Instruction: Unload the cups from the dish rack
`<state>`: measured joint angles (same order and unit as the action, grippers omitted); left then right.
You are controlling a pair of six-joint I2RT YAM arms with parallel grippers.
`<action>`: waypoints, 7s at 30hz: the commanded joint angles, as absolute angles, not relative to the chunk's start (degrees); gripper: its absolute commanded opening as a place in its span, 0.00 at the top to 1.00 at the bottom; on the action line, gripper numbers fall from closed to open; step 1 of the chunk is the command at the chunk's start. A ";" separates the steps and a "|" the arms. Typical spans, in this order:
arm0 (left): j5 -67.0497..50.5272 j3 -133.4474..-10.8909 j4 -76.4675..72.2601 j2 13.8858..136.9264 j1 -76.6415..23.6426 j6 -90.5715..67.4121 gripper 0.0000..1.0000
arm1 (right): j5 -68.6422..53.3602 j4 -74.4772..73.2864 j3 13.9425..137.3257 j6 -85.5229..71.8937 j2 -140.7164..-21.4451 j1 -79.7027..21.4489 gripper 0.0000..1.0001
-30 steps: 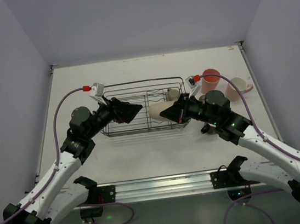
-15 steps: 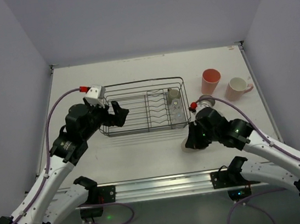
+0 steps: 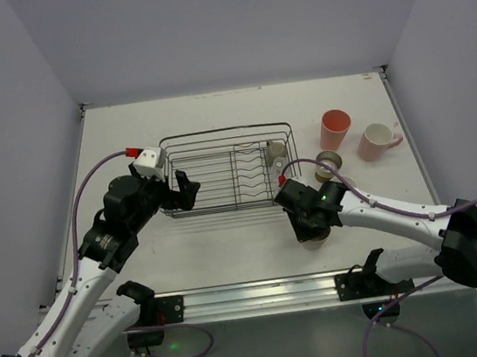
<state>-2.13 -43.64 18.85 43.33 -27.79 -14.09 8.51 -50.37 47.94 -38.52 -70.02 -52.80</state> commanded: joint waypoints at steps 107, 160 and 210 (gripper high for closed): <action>-38.68 -30.40 -32.88 47.11 -28.21 -54.15 0.82 | -28.30 19.59 49.13 -45.61 -66.00 -42.54 0.71; 13.45 -60.46 27.68 91.85 0.00 -17.67 0.53 | -5.37 -8.08 39.98 -26.90 -54.05 -42.45 0.11; -42.18 -34.89 1.94 41.92 -10.63 -26.27 0.00 | 24.52 -25.59 72.52 -20.39 -94.07 -35.68 0.71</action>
